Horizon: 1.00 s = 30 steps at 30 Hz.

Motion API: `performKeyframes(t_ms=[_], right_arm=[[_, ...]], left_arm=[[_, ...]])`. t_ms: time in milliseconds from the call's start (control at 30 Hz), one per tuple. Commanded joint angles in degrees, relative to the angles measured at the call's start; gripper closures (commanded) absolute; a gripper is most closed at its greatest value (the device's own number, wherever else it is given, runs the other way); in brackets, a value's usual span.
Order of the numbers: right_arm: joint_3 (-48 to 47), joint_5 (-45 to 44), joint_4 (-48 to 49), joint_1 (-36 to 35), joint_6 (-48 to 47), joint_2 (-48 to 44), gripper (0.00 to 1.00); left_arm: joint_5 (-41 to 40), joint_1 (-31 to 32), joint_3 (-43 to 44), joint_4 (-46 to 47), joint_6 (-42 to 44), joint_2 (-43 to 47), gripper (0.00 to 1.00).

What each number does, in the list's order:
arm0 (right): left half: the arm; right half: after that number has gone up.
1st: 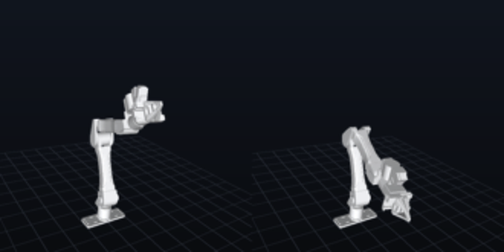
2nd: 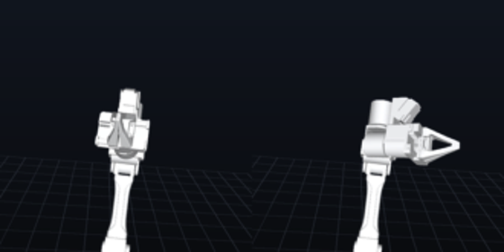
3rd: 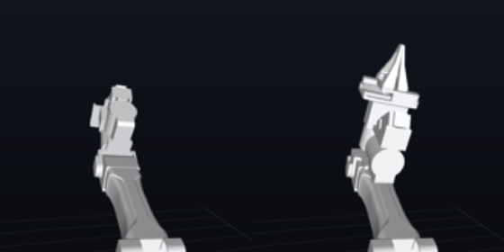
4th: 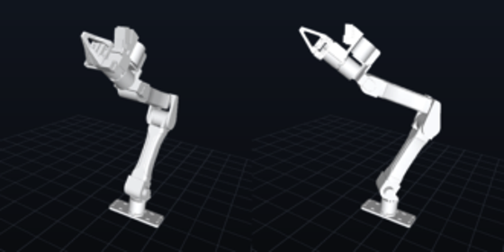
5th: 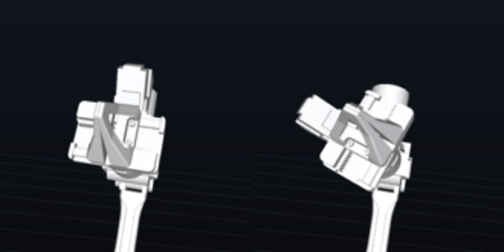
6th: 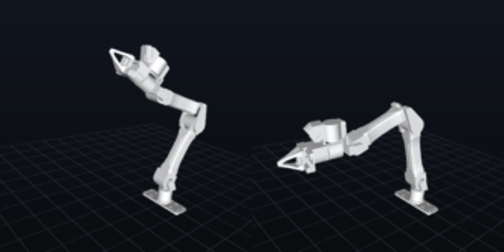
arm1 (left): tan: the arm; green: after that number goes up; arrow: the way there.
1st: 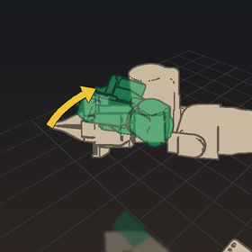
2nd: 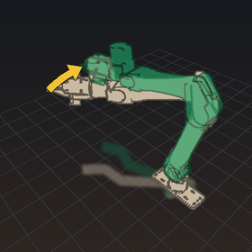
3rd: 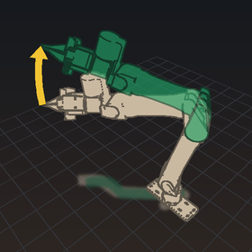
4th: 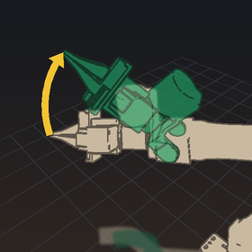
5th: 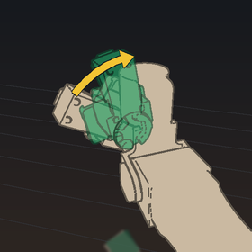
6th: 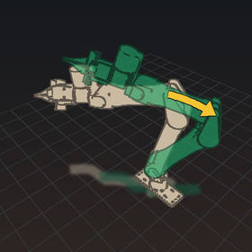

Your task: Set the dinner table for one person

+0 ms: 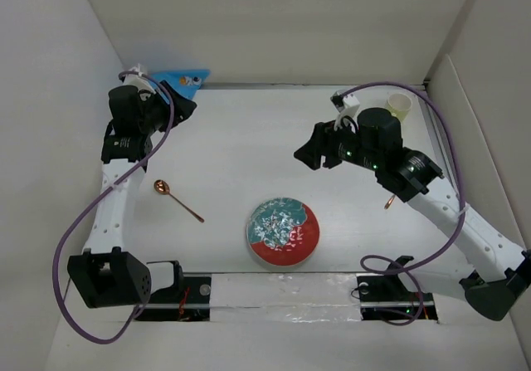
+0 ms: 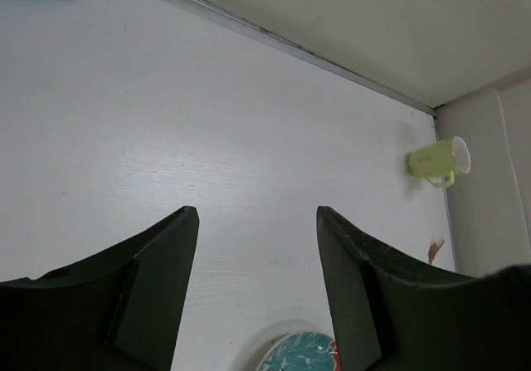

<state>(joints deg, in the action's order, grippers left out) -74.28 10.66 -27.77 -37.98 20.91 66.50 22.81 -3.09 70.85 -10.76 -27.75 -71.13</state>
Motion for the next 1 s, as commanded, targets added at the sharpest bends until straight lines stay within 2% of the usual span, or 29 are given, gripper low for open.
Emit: performKeyframes(t_ms=[0, 33, 67, 100, 133, 200, 233, 267, 300, 467, 500, 533, 600, 633, 800, 833, 867, 900, 967], right_arm=[[1.3, 2.7, 5.0, -0.6, -0.3, -3.9, 0.40], [1.9, 2.8, 4.8, -0.6, -0.3, -4.8, 0.50], [2.2, 2.8, 4.7, -0.6, -0.3, -5.2, 0.66], [2.6, 2.9, 4.6, -0.6, -0.3, -5.4, 0.94], [3.4, 3.1, 4.6, 0.0, -0.2, -5.8, 1.00], [4.3, 3.7, 4.6, 0.0, -0.2, -5.8, 1.00], [4.8, 3.8, 4.6, 0.0, -0.2, -5.5, 1.00], [4.9, 4.2, 4.5, 0.0, -0.1, -5.4, 1.00], [4.8, 4.2, 4.3, 0.5, -0.2, -5.2, 1.00], [2.5, 3.3, 1.9, 1.2, -1.0, -4.3, 1.00], [2.0, 3.3, 1.5, 1.8, -1.2, -3.8, 1.00], [1.6, 3.3, 1.1, 1.8, -1.3, -3.6, 1.00], [-0.3, 3.1, -0.6, 1.8, -1.7, -2.6, 1.00], [-1.0, 2.8, -1.1, 1.8, -2.1, -2.3, 1.00], [-0.4, -0.1, -2.5, 2.3, -1.5, -3.0, 0.98], [-0.3, -0.9, -3.1, 2.3, -1.0, -3.2, 0.88], [-0.3, -1.2, -3.1, 2.9, -1.0, -3.2, 0.88], [-0.4, -1.5, -3.7, 2.9, -1.0, -3.0, 0.77], [-1.1, -2.7, -4.1, 2.9, -1.0, -3.0, 0.66]], left_arm=[[-4.6, -0.2, -0.8, -0.4, -1.1, 3.7, 0.44], [-7.5, -0.2, -1.1, -0.5, -1.3, 3.8, 0.46], [-8.8, -0.2, -1.1, -0.9, -1.4, 3.2, 0.47], [-10.7, -0.2, -0.8, -1.4, -1.3, 2.6, 0.50], [-14.8, -0.2, -0.3, -2.0, -1.4, 1.6, 0.59], [-19.3, -0.2, 1.2, -3.7, -1.7, -1.5, 0.72], [-22.2, -0.2, 2.6, -4.3, -1.9, -3.1, 0.90], [-25.3, -0.2, 3.4, -5.2, -1.8, -6.5, 0.96], [-26.6, -0.2, 4.3, -5.7, -1.3, -8.3, 1.00], [-30.0, -0.8, 13.5, -7.0, -2.0, -23.2, 1.00], [-30.5, -1.3, 14.8, -6.6, -2.8, -25.0, 0.97], [-31.2, -2.2, 16.1, -6.0, -3.4, -26.8, 0.78], [-30.7, -3.7, 19.2, -4.5, -5.0, -31.7, 0.63], [-29.7, -4.5, 20.3, -4.0, -6.9, -33.4, 0.49], [-30.9, -7.1, 27.7, -2.9, -9.4, -43.6, 0.33], [-31.2, -7.6, 29.3, -3.1, -10.8, -46.2, 0.31], [-31.2, -7.6, 30.0, -3.1, -11.6, -47.5, 0.30], [-30.9, -8.5, 30.4, -2.7, -12.8, -48.4, 0.30], [-29.1, -9.3, 31.2, -1.2, -14.9, -51.7, 0.29]])
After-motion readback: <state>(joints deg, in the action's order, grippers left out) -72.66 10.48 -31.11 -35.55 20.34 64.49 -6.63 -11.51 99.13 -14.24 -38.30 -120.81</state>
